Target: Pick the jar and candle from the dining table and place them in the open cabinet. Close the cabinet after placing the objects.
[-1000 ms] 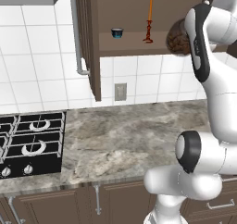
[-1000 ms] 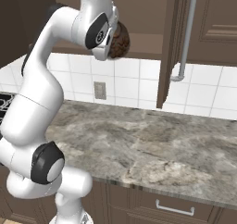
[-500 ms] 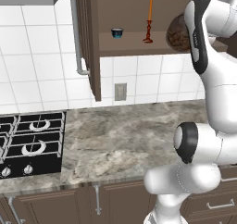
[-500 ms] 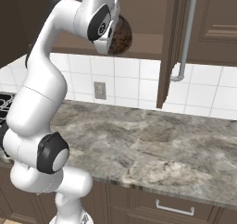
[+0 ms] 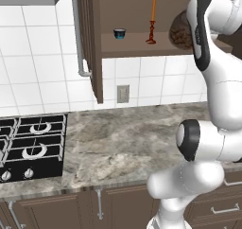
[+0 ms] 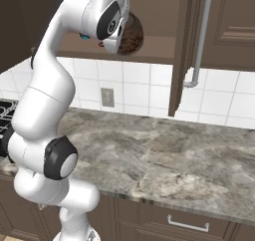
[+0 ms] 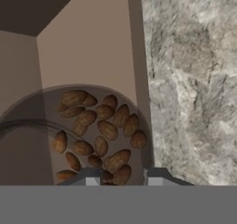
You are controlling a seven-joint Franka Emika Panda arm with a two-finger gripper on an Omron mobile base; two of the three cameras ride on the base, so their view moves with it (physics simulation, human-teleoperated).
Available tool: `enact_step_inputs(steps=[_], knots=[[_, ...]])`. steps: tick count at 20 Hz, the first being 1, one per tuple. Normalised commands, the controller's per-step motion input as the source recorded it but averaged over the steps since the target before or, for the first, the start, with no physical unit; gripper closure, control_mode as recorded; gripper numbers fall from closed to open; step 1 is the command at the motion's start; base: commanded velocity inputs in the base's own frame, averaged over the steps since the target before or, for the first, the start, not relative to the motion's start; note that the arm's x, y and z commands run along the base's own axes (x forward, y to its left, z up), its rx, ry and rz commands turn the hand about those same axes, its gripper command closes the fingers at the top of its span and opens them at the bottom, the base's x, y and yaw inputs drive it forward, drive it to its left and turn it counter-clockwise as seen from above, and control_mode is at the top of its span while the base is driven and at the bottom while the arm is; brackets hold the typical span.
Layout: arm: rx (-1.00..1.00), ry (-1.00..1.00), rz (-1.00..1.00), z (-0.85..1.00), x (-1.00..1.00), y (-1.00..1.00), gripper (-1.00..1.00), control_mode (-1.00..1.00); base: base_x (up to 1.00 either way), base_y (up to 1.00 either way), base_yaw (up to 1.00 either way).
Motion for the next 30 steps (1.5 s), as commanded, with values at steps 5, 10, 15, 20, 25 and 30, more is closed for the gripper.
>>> enact_step_inputs(steps=[5,10,15,20,25,30], knots=[[0.00,0.01,0.00,-0.02,0.28,0.05,1.00,-1.00,0.00,0.00,0.00],[0.00,0.00,0.00,-0.07,0.28,0.07,1.00,-1.00,0.00,0.00,0.00],[0.00,-0.01,0.00,-0.05,0.29,0.07,1.00,-1.00,0.00,0.00,0.00],[0.00,0.00,0.00,-0.06,0.26,0.06,1.00,-1.00,0.00,0.00,0.00],[0.00,0.00,0.00,-0.09,0.24,0.03,1.00,-1.00,0.00,0.00,0.00],[0.00,0.03,0.00,-0.11,0.09,0.00,1.00,-1.00,0.00,0.00,0.00]])
